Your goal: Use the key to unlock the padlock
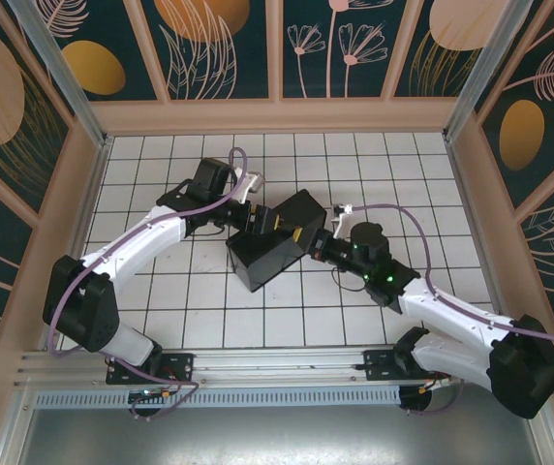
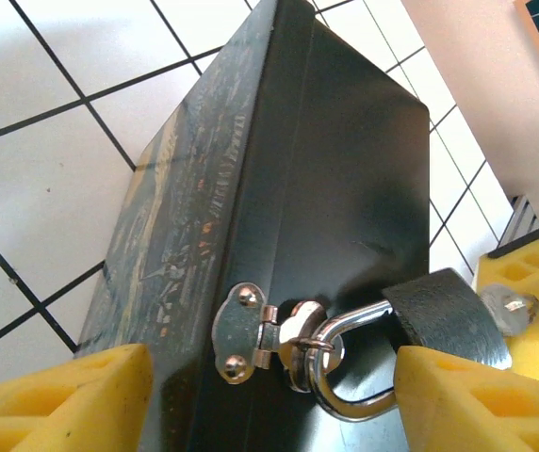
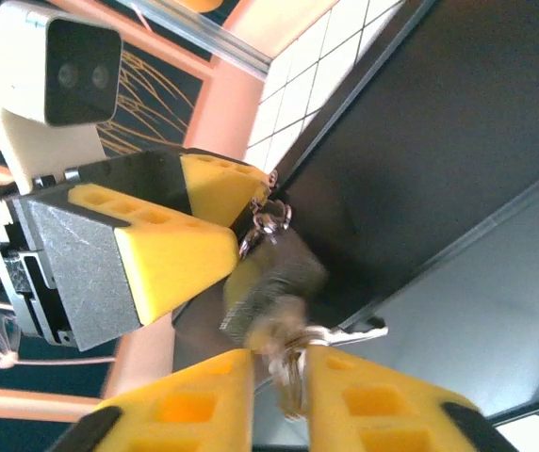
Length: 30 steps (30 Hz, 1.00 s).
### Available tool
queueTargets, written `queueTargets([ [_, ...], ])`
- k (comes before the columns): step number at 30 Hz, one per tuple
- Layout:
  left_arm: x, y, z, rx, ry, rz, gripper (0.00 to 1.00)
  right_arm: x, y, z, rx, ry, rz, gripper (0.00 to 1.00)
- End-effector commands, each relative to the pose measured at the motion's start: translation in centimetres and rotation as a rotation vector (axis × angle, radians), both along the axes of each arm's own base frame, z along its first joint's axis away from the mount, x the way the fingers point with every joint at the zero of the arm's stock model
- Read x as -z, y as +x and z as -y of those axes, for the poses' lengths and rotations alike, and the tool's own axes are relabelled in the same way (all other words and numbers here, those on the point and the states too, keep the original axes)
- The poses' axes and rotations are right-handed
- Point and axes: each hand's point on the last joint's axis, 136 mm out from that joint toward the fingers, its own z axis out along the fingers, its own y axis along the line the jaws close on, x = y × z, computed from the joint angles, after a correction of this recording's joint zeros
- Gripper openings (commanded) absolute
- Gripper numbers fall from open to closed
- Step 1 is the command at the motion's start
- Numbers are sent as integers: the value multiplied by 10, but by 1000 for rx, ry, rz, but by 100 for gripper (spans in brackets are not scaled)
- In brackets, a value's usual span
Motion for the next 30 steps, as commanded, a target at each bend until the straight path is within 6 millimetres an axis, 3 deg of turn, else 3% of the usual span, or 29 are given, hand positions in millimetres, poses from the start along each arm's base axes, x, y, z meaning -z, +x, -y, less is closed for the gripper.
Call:
queueTargets([
  [1,-21,4,-2,-6,-30,24,69,22,0,8,-49,-235,81,27],
  [5,-21,7,-7,-25,-28,23,69,27,0,16,-68,-309,100,36],
  [9,-21,10,-13,-41,-23,25,69,29,1,28,-69,-413,117,39],
  [16,-26,16,-14,-45,-24,33,70,-7,9,52,-13,-546,372,40],
  [21,-24,19,-12,-28,-14,44,70,-38,5,41,-89,-583,744,40],
  [26,-22,20,-13,-24,-6,48,70,-22,5,26,-199,-692,981,35],
  [30,-19,22,-14,-28,2,50,70,-8,10,33,-200,-807,1065,37],
])
